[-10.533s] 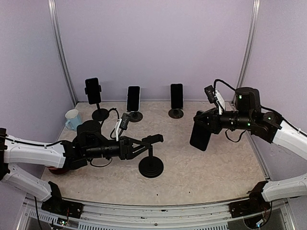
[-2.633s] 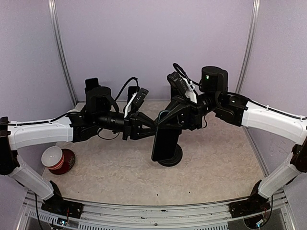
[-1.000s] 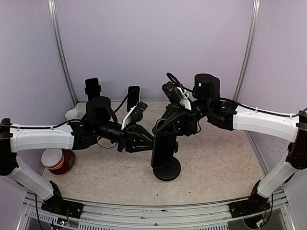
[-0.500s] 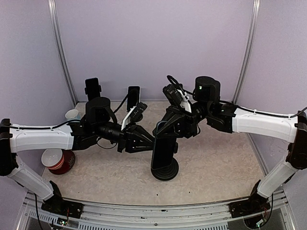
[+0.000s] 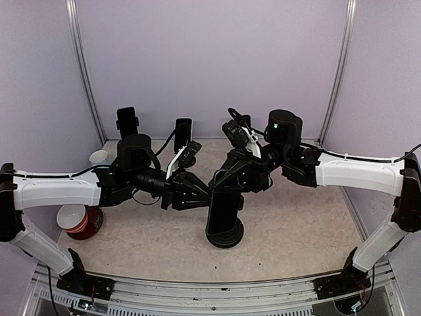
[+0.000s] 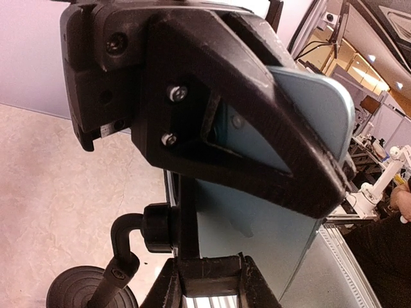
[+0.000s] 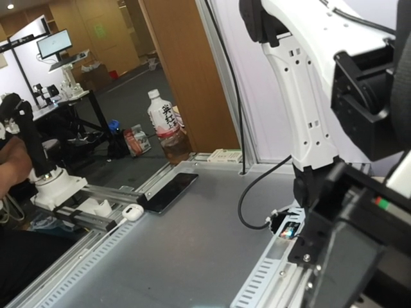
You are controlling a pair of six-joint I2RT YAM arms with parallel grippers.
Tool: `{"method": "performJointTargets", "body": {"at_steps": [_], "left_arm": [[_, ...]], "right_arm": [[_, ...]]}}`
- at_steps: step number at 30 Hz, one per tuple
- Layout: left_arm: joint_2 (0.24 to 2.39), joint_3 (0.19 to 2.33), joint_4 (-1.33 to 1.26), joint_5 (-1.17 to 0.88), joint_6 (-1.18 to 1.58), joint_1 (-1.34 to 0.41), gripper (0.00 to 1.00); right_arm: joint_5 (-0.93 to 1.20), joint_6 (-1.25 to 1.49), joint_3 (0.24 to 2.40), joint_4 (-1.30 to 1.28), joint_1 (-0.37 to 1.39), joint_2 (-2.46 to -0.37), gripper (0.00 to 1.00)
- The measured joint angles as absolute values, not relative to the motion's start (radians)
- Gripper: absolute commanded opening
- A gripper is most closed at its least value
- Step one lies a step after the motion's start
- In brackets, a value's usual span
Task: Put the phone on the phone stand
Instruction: Install the phone on the phone stand.
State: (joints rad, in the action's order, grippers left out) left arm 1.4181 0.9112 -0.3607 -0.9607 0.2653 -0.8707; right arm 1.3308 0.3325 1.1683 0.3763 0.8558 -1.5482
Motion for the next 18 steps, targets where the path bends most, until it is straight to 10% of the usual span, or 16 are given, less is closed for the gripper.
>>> {"method": "performJointTargets", "body": {"at_steps": [18], "left_arm": [[1.418, 0.908, -0.359, -0.953, 0.265, -0.867, 0.0]], "right_arm": [[1.318, 0.33, 1.148, 0.387, 0.856, -1.554, 0.0]]}}
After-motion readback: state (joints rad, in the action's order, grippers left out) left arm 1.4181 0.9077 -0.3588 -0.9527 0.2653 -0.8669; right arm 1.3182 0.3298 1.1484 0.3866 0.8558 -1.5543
